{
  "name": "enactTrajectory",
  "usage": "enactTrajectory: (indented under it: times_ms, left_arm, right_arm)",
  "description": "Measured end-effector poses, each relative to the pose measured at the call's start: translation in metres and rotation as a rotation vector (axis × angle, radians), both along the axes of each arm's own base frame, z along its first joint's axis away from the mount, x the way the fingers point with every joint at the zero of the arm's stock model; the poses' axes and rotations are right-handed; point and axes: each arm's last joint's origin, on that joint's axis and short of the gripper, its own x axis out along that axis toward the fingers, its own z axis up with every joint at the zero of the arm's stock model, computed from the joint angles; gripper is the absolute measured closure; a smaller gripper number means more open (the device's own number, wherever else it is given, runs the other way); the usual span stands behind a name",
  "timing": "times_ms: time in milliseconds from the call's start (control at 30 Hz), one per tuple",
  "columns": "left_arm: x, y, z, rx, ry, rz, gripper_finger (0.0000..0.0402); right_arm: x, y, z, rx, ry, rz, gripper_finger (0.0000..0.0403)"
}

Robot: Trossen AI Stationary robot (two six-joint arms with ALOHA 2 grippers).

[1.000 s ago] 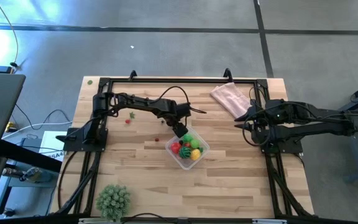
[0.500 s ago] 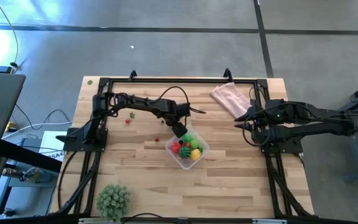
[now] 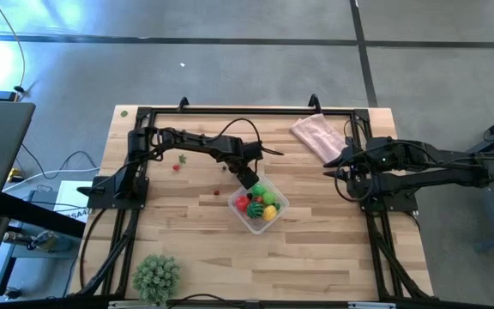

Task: Pick and placing Produce into tupperware
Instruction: Put the red strawberry into the transparent container

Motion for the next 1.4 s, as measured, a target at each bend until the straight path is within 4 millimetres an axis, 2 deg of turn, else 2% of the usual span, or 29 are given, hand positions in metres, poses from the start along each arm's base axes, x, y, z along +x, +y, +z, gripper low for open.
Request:
enactTrajectory:
  times_ms: [267, 600, 933, 1133, 1267, 1400]
  left_arm:
    - [0.001, 0.000, 0.002, -0.005, 0.001, 0.006, 0.0257]
    - [0.010, 0.004, 0.032, 0.015, 0.029, 0.005, 0.0257]
    - [0.015, 0.006, 0.091, 0.046, 0.058, -0.025, 0.0257]
    - [0.008, 0.003, 0.137, 0.072, -0.042, -0.044, 0.0260]
    - [-0.002, -0.009, 0.164, 0.091, -0.122, -0.074, 0.0266]
    - [-0.008, -0.030, 0.187, 0.135, -0.183, -0.123, 0.0267]
  right_arm:
    - [0.000, 0.000, 0.000, 0.000, 0.000, 0.000, 0.0297]
    - [0.000, 0.000, 0.000, 0.000, 0.000, 0.000, 0.0297]
    - [0.000, 0.000, 0.000, 0.000, 0.000, 0.000, 0.0297]
    - [0.000, 0.000, 0.000, 0.000, 0.000, 0.000, 0.0297]
    - [0.000, 0.000, 0.000, 0.000, 0.000, 0.000, 0.0297]
    - [0.000, 0.000, 0.000, 0.000, 0.000, 0.000, 0.0297]
